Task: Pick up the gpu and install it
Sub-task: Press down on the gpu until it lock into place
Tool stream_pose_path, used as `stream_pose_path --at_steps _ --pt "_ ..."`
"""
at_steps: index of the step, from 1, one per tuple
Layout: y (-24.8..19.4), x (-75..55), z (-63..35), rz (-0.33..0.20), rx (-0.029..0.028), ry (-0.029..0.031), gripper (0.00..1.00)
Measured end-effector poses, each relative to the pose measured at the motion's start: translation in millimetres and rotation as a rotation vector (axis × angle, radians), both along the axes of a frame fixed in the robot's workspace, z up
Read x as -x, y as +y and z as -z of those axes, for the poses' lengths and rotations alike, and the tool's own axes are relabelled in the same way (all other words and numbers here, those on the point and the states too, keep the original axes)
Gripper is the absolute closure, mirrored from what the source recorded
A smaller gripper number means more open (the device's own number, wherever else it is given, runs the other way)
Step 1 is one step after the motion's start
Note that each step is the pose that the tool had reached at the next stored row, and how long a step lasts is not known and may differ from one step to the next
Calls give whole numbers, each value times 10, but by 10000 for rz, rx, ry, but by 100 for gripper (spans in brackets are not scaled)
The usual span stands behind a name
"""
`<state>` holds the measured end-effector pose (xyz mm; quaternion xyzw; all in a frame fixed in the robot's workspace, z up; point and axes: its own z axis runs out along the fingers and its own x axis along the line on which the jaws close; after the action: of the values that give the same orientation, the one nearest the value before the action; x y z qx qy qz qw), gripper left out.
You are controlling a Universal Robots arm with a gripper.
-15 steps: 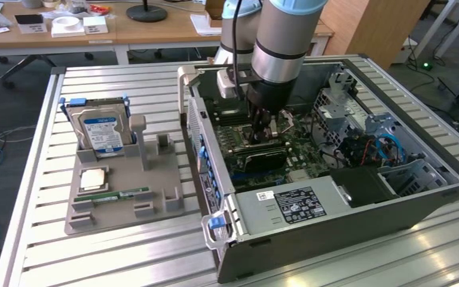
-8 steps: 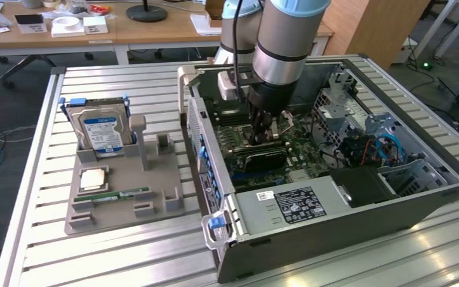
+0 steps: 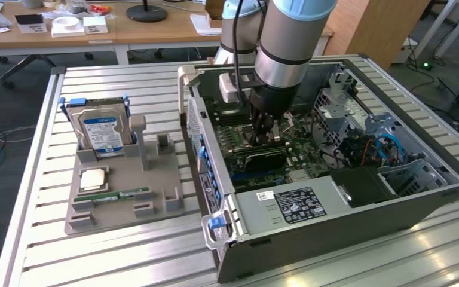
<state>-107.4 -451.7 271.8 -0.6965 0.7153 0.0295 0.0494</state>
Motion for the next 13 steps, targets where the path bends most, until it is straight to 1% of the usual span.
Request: stream_pose_path --at_steps 4,5,6,7,10,13 --pt "0 0 0 1 4 1 89" --pt "0 0 0 1 50 1 89" --pt "0 0 0 1 125 1 89" --pt "0 -1 0 0 176 0 89" --pt "-1 0 -6 0 216 3 89" --pt "-5 1 -21 1 215 0 89"
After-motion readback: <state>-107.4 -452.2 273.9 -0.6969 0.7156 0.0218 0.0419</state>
